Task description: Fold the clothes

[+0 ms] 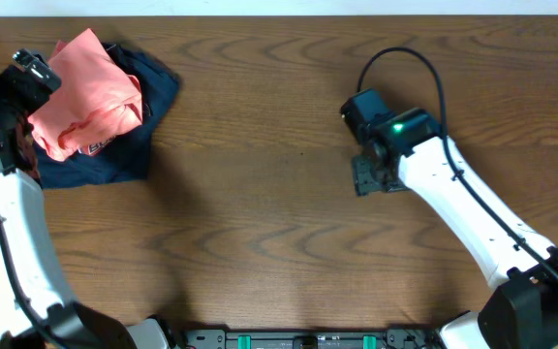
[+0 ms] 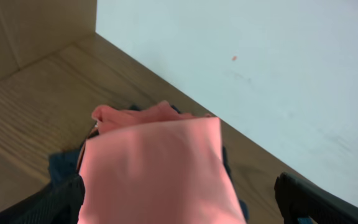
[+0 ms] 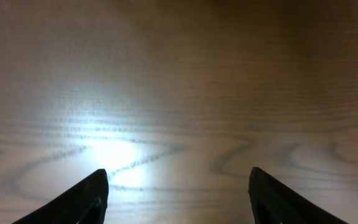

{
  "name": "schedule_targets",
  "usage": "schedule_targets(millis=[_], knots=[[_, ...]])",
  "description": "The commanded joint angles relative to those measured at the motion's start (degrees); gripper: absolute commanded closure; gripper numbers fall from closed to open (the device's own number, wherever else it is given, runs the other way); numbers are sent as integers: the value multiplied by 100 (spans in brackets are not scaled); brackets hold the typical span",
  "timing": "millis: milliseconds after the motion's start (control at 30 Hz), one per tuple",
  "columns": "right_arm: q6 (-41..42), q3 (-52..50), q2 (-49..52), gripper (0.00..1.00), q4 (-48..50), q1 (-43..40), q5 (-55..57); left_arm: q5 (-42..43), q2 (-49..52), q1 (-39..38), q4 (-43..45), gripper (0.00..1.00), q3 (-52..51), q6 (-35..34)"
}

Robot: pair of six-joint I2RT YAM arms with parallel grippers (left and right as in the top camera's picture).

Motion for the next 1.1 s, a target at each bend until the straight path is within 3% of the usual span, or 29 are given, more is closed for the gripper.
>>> schedule_targets(millis=[0,533,867,1067], knots=[[-90,87,-138,30,116,-319,-435,103,31,-232,-396,2,79,-26],[-378,87,-138,35,-177,-662,-970,83,2146,-542,-1926,4,68,13],[-588,87,-138,20,339,-1121,-1381,66,551,-885,-1980,2,79,382],[-1397,87,-136,8,901,-1646,-2441,66,-197,-2013,-2549,2,79,564]])
